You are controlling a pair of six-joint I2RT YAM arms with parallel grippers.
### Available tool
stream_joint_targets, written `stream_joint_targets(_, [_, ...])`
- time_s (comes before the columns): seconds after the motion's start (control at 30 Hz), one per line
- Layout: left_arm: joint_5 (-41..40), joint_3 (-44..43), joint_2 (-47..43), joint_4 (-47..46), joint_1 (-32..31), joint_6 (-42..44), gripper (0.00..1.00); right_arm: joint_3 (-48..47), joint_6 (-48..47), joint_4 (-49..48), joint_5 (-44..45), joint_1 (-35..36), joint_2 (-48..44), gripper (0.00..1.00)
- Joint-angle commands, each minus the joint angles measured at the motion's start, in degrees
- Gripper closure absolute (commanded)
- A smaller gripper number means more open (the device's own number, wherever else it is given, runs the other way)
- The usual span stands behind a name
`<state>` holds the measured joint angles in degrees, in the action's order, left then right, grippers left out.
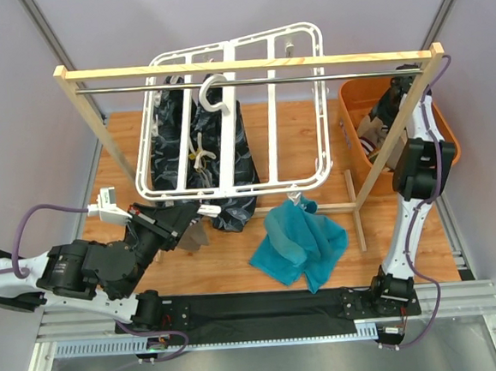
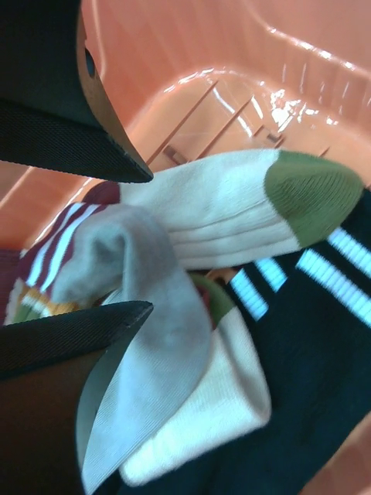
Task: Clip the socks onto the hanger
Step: Pick up the sock.
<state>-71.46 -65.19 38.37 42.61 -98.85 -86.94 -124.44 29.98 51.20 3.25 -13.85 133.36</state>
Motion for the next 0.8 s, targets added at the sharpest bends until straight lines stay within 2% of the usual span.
stream_joint_targets(0.0, [1.06, 0.24, 0.39, 7.58, -0.12, -0.07, 1.0, 0.86, -1.85, 1.28, 2.03, 0.84, -4.77, 0.36])
stream_joint_targets(0.13, [1.32, 0.32, 0.56, 7.4, -0.12, -0.43, 1.0, -1.23, 0.07, 3.63, 1.51, 1.37, -1.28, 0.38])
stream_joint_targets(0.2, [1.41, 0.41, 0.74, 7.92, -0.2, -1.39, 1.0, -2.55, 0.43, 4.08, 0.8, 1.71, -0.39, 0.43])
stream_joint_targets(0.3, [1.5, 0.41, 0.83, 9.68, -0.12, -4.45, 1.0, -1.95, 0.26, 4.0, 2.72, 2.42, -0.03, 0.45])
stream_joint_targets(0.4, [1.68, 0.41, 1.09, 9.33, -0.12, -4.03, 1.0, -1.86, 1.22, 4.87, 4.66, 2.42, 0.76, 0.49])
stream_joint_targets(0.47, [1.76, 0.06, 1.35, 9.51, -0.12, -4.03, 1.0, -1.77, 1.31, 4.52, 4.93, 2.33, 1.2, 0.6])
stream_joint_targets(0.6, [2.38, -0.11, 1.88, 9.42, -0.12, -3.94, 1.0, -4.13, 1.31, 5.39, 5.63, 2.25, 3.21, 0.68])
stream_joint_targets(0.7, [2.56, -0.2, 2.06, 9.51, -0.2, -3.94, 1.0, -5.46, 1.13, 5.57, 5.1, 2.16, 4.36, 0.84])
stream_joint_targets(0.73, [2.64, -0.29, 1.97, 9.6, -0.12, -3.94, 1.0, -6.07, 1.22, 5.75, 4.15, 1.98, 4.28, 0.97])
stream_joint_targets(0.77, [2.73, -0.38, 1.97, 9.6, -0.12, -3.77, 1.0, -6.6, 1.22, 5.49, 3.18, 1.81, 3.84, 0.99])
